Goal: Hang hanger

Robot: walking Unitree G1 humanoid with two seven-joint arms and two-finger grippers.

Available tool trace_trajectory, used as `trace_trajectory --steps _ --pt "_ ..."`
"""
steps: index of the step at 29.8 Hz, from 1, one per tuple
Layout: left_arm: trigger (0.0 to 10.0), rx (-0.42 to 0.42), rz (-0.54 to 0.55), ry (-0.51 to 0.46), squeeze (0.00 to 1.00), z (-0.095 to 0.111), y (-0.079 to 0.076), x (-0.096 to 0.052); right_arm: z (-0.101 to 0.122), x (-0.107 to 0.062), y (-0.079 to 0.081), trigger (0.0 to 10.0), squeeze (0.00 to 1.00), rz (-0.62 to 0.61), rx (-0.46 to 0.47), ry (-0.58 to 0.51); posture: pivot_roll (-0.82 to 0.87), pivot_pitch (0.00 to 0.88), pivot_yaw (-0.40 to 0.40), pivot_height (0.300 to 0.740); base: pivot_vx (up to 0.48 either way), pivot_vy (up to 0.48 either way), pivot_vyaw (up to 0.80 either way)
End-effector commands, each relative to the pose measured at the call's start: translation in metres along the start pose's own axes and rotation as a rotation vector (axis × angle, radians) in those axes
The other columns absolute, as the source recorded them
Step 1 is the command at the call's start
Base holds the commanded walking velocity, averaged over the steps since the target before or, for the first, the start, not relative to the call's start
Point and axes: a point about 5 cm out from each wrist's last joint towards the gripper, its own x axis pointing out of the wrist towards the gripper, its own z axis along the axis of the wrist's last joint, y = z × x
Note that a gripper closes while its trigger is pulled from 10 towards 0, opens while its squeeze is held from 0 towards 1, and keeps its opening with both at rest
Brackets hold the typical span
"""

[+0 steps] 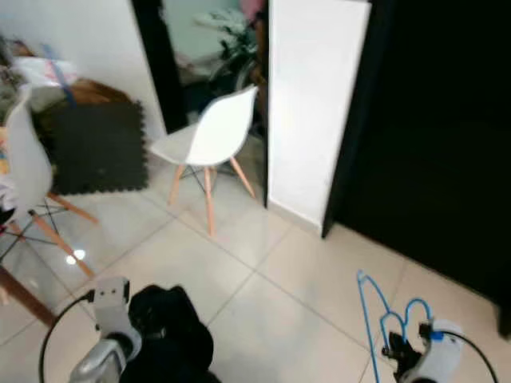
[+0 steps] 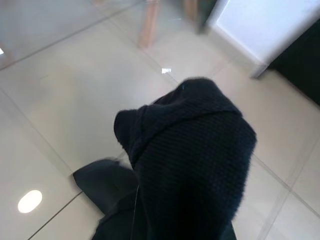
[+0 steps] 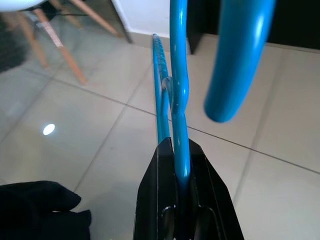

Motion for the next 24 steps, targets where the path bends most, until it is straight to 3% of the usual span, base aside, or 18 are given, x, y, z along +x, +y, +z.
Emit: trace_trajectory --steps 1,24 --pt "10.0 0.016 -0.003 -0.001 0.0 0.0014 0.0018 0.0 -0.006 -0.0049 -0.0041 10.0 0.0 -0.027 0.011 0.012 -0.01 0.054 -0.033 0.74 0.0 0.0 0.73" --pt "10.0 0.014 -0.002 0.013 0.0 -0.0013 0.0046 -0.002 -0.0069 -0.0094 -0.0043 10.0 0.0 -0.035 0.012 0.005 -0.04 0.068 -0.017 0.74 0.0 0.0 0.73"
